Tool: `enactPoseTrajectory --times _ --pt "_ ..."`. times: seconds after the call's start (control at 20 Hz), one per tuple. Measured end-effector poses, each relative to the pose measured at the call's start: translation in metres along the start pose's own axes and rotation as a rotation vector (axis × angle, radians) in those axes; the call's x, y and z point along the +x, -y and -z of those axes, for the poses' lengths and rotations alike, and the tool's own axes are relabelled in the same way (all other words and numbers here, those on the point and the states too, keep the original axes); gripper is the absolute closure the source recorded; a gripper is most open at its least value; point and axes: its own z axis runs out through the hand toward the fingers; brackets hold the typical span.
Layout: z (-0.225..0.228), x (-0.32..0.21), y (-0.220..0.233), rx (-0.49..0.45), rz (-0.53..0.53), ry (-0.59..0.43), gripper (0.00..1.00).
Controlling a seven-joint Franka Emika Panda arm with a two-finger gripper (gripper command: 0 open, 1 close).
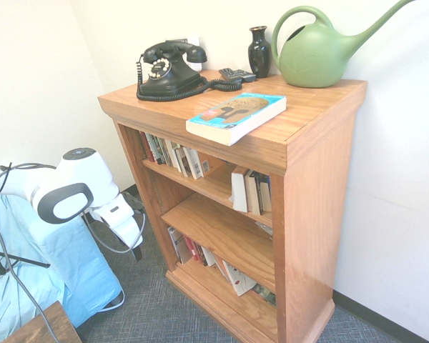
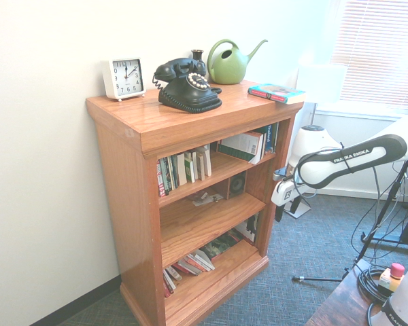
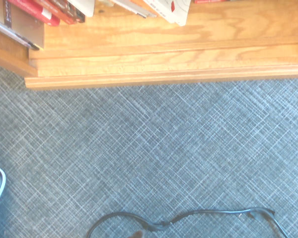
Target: Organize the shelf
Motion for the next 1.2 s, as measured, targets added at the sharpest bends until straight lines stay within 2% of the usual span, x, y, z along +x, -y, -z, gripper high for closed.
enactPoseTrajectory --times 0.2,0.4,0.7,0.95,1.2 --pt "0.001 0.005 -0.004 -0.024 -0.012 -0.022 0.00" --pt "0.022 0.025 -0.017 -0.080 -0.025 -0.105 0.00" --pt "0.108 0.070 -0.038 -0.292 -0.032 -0.360 0.00" --pt "0.179 0.087 -0.033 -0.468 -0.002 -0.569 0.00" --pt "0.207 0.100 -0.015 -0.645 0.040 -0.732 0.00"
